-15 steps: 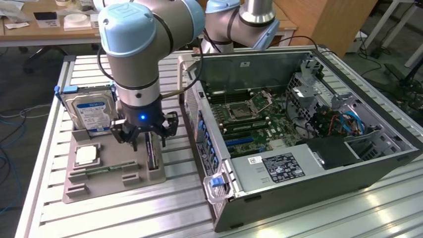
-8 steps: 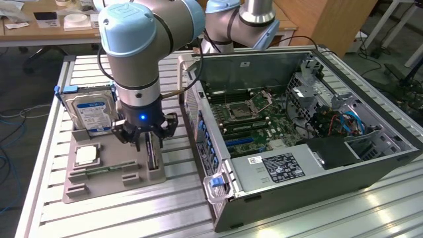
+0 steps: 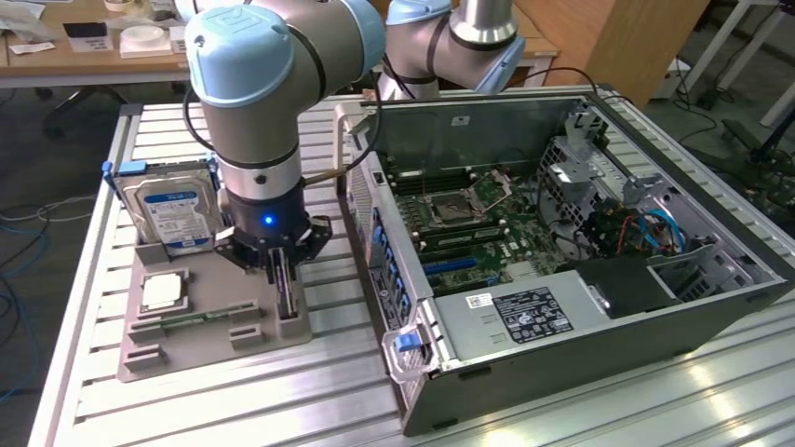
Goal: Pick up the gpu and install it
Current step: 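Pick up the gpu and move the gpu toward the slot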
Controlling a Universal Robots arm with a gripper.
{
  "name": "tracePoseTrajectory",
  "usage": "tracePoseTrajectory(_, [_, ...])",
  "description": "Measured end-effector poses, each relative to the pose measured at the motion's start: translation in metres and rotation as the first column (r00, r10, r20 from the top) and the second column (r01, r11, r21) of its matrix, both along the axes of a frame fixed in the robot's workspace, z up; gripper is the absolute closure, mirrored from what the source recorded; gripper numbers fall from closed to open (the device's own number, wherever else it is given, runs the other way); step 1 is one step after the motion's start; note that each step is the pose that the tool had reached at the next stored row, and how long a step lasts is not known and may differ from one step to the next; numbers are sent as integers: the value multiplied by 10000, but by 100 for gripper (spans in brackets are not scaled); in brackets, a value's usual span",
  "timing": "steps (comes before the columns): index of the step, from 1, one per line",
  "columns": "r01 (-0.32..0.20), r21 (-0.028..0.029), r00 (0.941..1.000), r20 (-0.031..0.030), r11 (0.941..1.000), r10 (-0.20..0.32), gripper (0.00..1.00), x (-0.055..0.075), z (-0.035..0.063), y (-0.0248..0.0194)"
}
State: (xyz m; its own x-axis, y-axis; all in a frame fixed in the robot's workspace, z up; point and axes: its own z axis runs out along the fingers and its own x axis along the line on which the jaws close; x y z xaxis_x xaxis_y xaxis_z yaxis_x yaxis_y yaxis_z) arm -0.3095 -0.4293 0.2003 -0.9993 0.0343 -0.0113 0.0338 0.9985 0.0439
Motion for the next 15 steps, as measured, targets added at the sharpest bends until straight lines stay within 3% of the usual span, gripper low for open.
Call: tracePoseTrajectory(15, [1,1,10000,-11,10000,-1,66,0,5,1])
